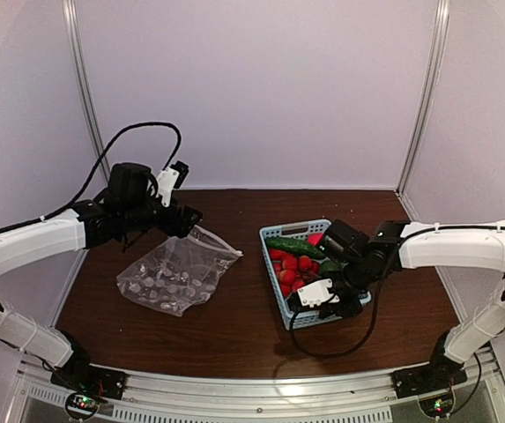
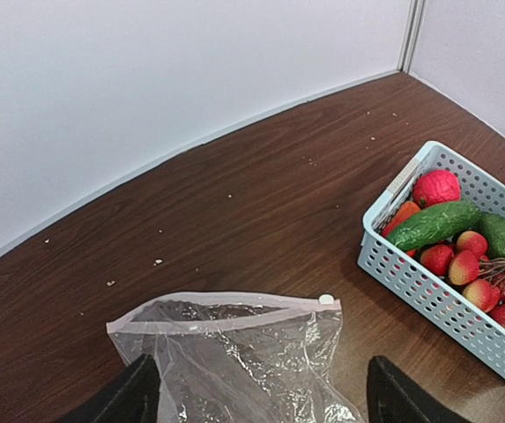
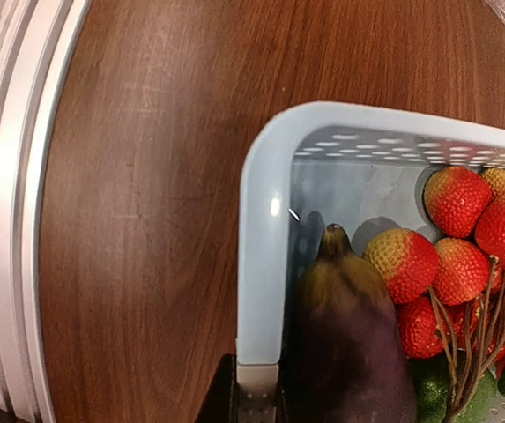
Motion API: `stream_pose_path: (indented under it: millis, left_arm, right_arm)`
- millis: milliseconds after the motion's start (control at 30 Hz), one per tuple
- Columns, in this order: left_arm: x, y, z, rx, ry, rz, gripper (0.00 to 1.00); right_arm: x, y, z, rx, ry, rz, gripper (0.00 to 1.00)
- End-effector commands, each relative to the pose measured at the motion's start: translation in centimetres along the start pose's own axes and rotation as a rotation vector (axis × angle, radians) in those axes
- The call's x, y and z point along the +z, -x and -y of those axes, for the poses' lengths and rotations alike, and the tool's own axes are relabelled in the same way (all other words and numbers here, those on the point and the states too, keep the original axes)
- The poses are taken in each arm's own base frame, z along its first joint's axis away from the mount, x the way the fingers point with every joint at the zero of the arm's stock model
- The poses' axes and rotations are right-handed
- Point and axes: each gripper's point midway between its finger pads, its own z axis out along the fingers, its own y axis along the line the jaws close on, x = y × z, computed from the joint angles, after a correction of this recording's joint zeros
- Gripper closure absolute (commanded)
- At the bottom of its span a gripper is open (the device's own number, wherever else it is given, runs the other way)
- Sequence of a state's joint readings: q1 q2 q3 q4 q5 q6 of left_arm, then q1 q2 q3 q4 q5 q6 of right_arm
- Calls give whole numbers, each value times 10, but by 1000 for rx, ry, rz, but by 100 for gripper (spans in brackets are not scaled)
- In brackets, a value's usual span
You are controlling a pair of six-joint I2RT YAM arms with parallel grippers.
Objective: Place the food in the zip-top bag and seal the zipper
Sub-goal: Move the bin to the center of the board, then pick up the zipper food storage bag at the center of the board.
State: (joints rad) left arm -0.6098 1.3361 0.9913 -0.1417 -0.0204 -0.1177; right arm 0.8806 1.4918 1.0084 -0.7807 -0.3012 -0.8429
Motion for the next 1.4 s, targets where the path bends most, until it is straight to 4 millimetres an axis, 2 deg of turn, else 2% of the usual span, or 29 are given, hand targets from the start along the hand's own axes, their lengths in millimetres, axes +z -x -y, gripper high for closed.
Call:
stream_pose_path:
  millis: [0,100,133,200,333,367,433,533,667,800,967,1100,1133,1200,1300,1367]
  left_arm:
    - [-6,11,3,7,-17,36,18]
    - [-6,11,3,6,-19,35,18]
    - [-6,11,3,8,-19,37,18]
    - [-6,11,3,9,-17,36,18]
    - [-6,10,3,10,-15,33,18]
    - [-5,9,3,10,-15,31,18]
    - [-4,9,3,10,-16,28,18]
    - [-3,8,3,13,-19,21,18]
    - [1,5,2,12,-10,8,18]
    - [5,0,-6,-15,36,-22,18]
    - [-1,-8,-29,-96,175,-74,17]
    - [-14,-13,-56,-195,341,-103,8]
    - [-19,-17,-67,-213,408,-121,4]
    - [-21,-31,-78,-265,444,-167,2]
    - [-19,-62,-92,-376,445,-243,2]
    - [-19,-82,-100,-426,450,-281,2]
  right_arm:
    - [-3,-29,14,-169,-121,-135,100]
    - [-9,-53,40,-170,-213,-230,98]
    - [-13,-59,49,-152,-228,-236,96]
    - [-26,-71,71,-105,-267,-242,82]
    - [-56,-99,112,-7,-363,-265,75]
    - [-63,-105,117,18,-375,-263,73]
    - [-72,-102,115,46,-353,-227,65]
    - [-81,-71,97,91,-268,-83,55]
    - [-92,-19,94,231,-199,165,46]
    - [-86,14,111,325,-198,280,45]
    - [-80,40,149,414,-218,365,45]
    - [-71,61,177,472,-234,417,44]
    - [-68,67,183,477,-236,424,44]
    - [-60,79,190,486,-214,428,44]
    - [-51,95,190,497,-145,445,43]
    - [-50,98,185,503,-123,451,43]
